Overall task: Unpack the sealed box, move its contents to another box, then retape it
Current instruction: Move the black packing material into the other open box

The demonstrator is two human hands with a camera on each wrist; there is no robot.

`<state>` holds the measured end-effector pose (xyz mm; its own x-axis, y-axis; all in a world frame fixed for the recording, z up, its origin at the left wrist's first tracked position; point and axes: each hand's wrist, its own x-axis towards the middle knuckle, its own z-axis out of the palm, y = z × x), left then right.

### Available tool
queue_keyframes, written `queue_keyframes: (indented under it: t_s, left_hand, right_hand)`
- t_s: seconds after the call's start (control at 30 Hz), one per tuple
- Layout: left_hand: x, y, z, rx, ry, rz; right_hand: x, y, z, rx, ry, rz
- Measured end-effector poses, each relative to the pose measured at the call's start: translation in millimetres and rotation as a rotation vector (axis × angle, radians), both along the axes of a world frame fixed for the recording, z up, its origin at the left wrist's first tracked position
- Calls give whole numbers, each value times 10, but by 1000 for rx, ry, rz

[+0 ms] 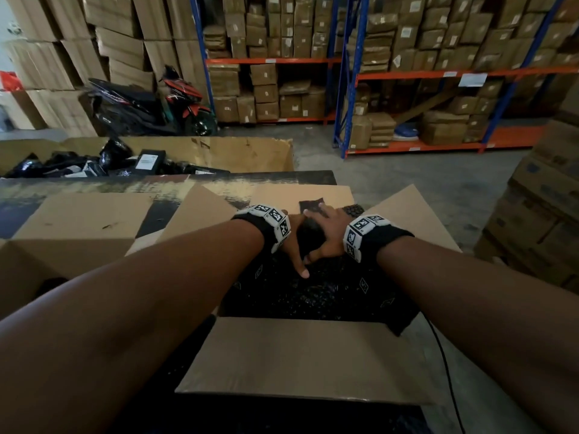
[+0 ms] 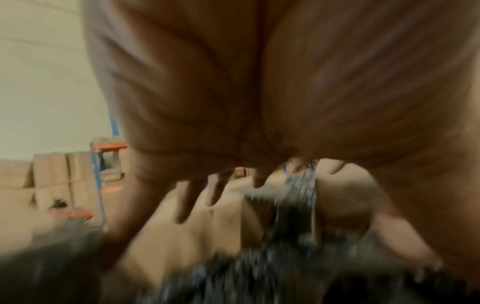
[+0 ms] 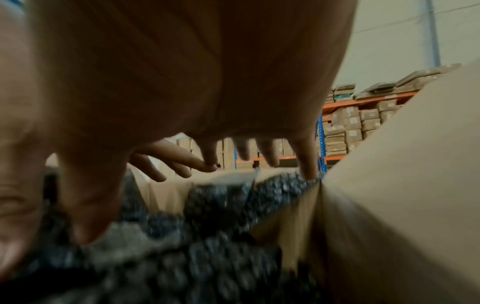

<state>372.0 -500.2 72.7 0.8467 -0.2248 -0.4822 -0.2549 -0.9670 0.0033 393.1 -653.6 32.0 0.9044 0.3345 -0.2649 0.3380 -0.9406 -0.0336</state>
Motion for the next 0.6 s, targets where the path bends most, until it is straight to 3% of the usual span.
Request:
queue_keyframes:
  t_s: [0.1,0.2,0.33,0.5,0.6]
  left_hand:
    - [48,-8,-204,44,84,-3]
    - [392,64,-821,64,109,5]
    - [496,117,-1249,103,145,-19]
    - [421,183,-1004,6,93,15]
    - [73,75,-300,-76,50,-53]
  right_hand:
    - [40,49,-221,-80,177,-2]
    - [-29,87,-392,-138,305,-15]
    - [-56,140,-524,-119,385,-12]
    - [-59,149,-217,-49,346,51]
    - [-147,129,140,29,264,126]
